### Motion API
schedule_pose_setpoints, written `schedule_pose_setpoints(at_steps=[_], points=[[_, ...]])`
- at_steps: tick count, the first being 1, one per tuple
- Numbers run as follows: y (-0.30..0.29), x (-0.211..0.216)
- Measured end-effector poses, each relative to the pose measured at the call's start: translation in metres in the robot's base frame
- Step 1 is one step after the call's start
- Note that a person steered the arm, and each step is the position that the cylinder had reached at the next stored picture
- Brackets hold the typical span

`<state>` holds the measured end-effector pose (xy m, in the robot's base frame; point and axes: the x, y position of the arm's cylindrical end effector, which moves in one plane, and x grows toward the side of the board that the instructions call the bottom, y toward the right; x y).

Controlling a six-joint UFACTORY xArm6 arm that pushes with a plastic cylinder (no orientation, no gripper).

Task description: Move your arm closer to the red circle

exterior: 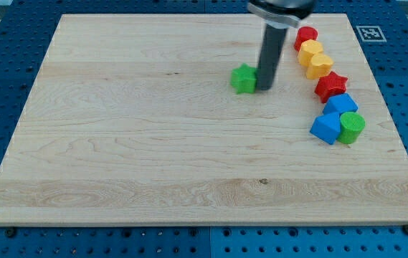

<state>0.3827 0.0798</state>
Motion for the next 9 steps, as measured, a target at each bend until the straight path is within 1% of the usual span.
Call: schedule_pose_setpoints(at_steps=[1,2,3,4,5,6,7,8,9], points=[[-0.021,-0.016],[-0.026,-0.021],[-0.013,-0.059],[-0.004,-0.112],[0.028,-0.157],[0.103,-0.173],[0.193,-0.172],[0.218,-0.155],[0.213,-0.124]])
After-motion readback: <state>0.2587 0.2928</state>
